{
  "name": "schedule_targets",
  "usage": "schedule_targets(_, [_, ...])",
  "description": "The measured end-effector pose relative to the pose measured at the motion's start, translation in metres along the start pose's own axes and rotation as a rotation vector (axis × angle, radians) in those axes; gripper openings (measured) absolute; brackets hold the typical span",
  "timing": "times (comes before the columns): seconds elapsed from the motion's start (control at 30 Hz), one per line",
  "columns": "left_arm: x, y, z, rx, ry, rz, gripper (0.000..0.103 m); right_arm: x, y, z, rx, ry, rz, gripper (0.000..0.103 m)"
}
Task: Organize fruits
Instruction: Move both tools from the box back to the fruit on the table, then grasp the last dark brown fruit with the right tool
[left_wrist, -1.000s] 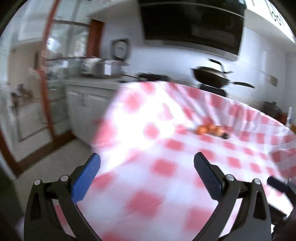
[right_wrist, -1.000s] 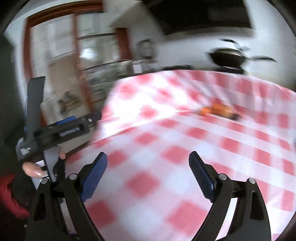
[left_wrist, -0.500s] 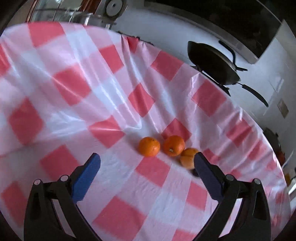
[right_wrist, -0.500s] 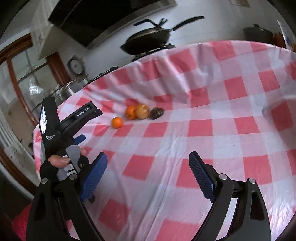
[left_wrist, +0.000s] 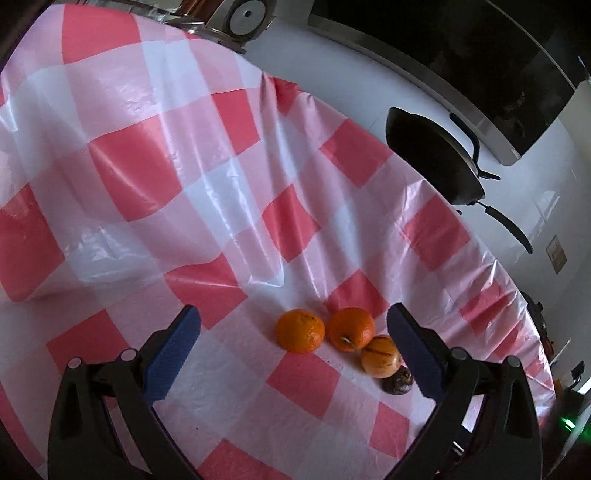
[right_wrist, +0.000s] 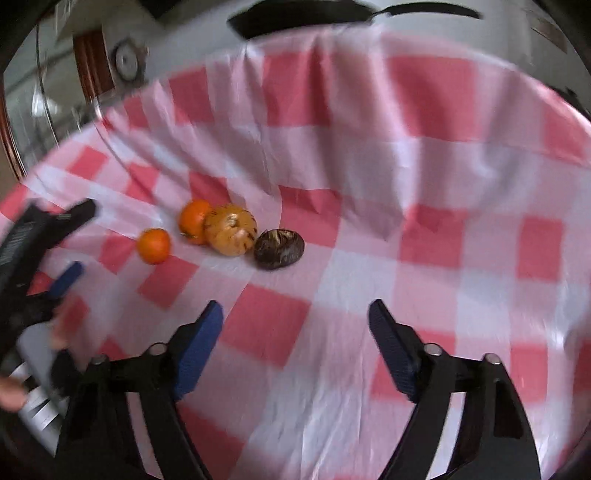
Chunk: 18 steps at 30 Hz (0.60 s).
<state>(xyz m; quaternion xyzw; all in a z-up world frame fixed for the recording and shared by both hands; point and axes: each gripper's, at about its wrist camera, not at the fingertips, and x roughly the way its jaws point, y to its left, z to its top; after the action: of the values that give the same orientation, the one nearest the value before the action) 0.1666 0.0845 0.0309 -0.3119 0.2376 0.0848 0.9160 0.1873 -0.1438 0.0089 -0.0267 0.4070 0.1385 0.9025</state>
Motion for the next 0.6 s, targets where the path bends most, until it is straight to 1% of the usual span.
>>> schedule_targets(0.13, [0.002, 0.007, 0.003, -0.036, 0.0, 0.028, 0.101, 0.025, 0.006, 0.013, -0.018, 0.038, 0.006, 0.065])
schedule_targets(0.27, [0.004, 0.016, 0.006, -0.085, 0.004, 0.055, 0.101, 0.044, 0.012, 0.022, -0.054, 0.06, -0.029, 0.059])
schedule_targets(0.33, [0.004, 0.02, 0.005, -0.098, 0.013, 0.057, 0.101, 0.048, 0.015, 0.025, -0.067, 0.059, -0.034, 0.059])
schedule_targets(0.43, [0.005, 0.021, 0.005, -0.101, 0.024, 0.059, 0.101, 0.051, 0.017, 0.028, -0.086, 0.055, -0.028, 0.051])
schedule_targets(0.5, [0.007, 0.021, 0.004, -0.097, 0.034, 0.055, 0.101, 0.052, 0.016, 0.028, -0.089, 0.054, -0.019, 0.05])
schedule_targets(0.53, [0.008, 0.02, 0.003, -0.094, 0.042, 0.054, 0.101, 0.052, 0.016, 0.028, -0.089, 0.053, -0.016, 0.048])
schedule_targets(0.57, [0.01, 0.019, 0.002, -0.086, 0.058, 0.053, 0.101, 0.051, 0.016, 0.027, -0.095, 0.049, -0.018, 0.043])
schedule_targets(0.6, [0.011, 0.019, 0.002, -0.079, 0.064, 0.054, 0.101, 0.05, 0.017, 0.026, -0.101, 0.047, -0.024, 0.042])
